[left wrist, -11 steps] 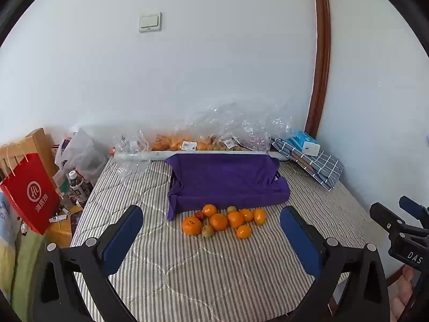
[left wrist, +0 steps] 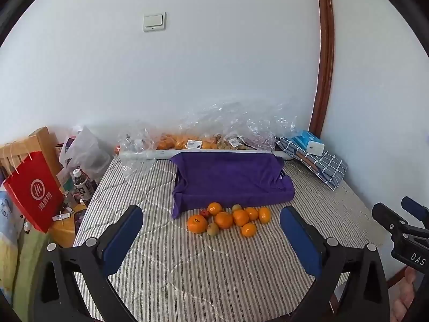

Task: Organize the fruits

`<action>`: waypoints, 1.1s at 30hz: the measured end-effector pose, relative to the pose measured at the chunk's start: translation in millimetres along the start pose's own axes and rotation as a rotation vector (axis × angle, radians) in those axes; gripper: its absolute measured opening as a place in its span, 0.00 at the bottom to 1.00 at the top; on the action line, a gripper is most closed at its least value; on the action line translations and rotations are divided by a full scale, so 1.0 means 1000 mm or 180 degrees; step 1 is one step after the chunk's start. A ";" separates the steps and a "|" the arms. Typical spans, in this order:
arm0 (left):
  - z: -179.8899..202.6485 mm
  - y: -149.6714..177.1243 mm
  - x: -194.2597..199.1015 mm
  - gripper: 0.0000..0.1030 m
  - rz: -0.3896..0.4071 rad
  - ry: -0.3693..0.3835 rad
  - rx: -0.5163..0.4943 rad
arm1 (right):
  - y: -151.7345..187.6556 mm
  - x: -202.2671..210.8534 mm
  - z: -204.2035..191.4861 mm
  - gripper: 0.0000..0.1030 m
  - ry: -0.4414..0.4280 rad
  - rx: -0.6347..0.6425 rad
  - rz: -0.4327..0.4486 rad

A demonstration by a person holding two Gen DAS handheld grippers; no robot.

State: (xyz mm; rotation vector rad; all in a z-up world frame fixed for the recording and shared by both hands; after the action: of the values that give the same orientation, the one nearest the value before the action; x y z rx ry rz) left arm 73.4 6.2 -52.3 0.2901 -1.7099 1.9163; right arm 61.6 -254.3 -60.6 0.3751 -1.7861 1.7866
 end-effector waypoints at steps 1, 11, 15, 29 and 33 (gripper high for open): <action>0.000 0.001 0.000 1.00 0.0010 0.0002 0.0003 | 0.004 -0.003 -0.002 1.00 0.0012 -0.0009 -0.0015; -0.003 -0.001 0.000 1.00 0.0014 0.0005 0.0041 | 0.004 -0.002 -0.009 1.00 -0.0029 0.0022 0.0020; -0.003 -0.001 0.002 1.00 0.0036 -0.0004 0.0042 | 0.003 -0.002 -0.010 1.00 -0.0039 0.0038 0.0032; -0.008 -0.003 0.005 1.00 0.0052 -0.0023 0.0069 | 0.004 -0.006 -0.015 1.00 -0.0050 0.0050 -0.0008; -0.006 -0.004 0.005 1.00 0.0058 -0.0030 0.0029 | 0.004 -0.007 -0.014 1.00 -0.0038 0.0050 -0.0020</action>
State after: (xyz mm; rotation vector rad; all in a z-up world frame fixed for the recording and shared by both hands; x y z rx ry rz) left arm 72.4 13.2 -47.2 0.2882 -1.7158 1.9392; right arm 67.8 -241.7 -68.4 0.3979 -1.7781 1.7984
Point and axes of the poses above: each gripper's, at about its wrist camera, not at the fingertips, and x roughly against the way its jaws point, z to its right, y to its underside, the point moved 9 cm from there along -x, roughly the way its jaws point, and after that the axes turned 15 degrees about y, right-handed, at the moved point
